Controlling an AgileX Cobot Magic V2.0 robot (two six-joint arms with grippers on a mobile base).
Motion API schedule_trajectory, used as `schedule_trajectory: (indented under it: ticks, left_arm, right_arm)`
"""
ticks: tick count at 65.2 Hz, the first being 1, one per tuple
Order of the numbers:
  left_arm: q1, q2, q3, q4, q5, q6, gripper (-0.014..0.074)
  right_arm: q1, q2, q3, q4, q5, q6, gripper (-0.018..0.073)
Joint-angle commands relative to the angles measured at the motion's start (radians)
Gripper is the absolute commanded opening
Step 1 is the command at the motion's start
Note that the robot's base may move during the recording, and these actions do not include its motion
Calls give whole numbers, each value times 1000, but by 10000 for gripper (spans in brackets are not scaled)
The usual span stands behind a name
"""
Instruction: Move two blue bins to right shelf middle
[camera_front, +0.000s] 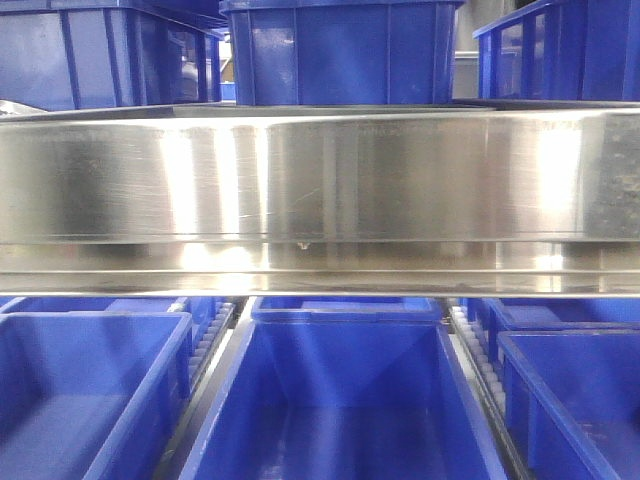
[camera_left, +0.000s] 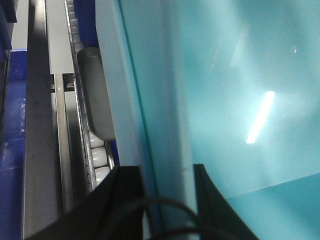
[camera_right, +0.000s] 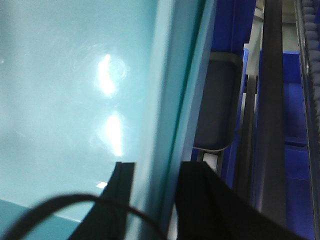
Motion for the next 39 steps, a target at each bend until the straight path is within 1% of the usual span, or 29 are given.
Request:
schedule_trajectory:
  ticks: [1, 30, 39]
  left_arm:
    - [-10, -26, -23, -115, -79, 29, -110]
    - [-10, -26, -23, -115, -79, 29, -110]
    - [-10, -26, -23, -115, -79, 29, -110]
  right_arm:
    - [1, -3, -11, 9, -75, 4, -154]
    - [1, -3, -11, 9, -79, 4, -154]
    - [1, -3, -11, 9, -103, 4, -154]
